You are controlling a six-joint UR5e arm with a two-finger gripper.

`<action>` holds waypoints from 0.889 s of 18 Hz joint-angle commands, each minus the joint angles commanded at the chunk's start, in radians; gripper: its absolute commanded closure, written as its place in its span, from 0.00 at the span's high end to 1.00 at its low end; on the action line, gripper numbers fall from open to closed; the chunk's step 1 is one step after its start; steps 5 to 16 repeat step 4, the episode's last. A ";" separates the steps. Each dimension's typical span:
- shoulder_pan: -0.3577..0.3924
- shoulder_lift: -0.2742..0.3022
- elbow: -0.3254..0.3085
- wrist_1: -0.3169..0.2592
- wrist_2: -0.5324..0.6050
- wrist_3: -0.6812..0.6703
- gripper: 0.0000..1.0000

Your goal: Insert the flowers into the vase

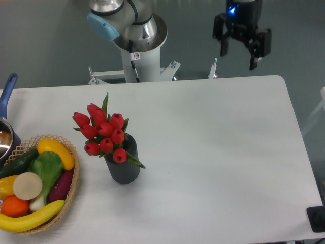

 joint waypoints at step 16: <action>-0.002 -0.003 -0.002 0.008 -0.011 -0.002 1.00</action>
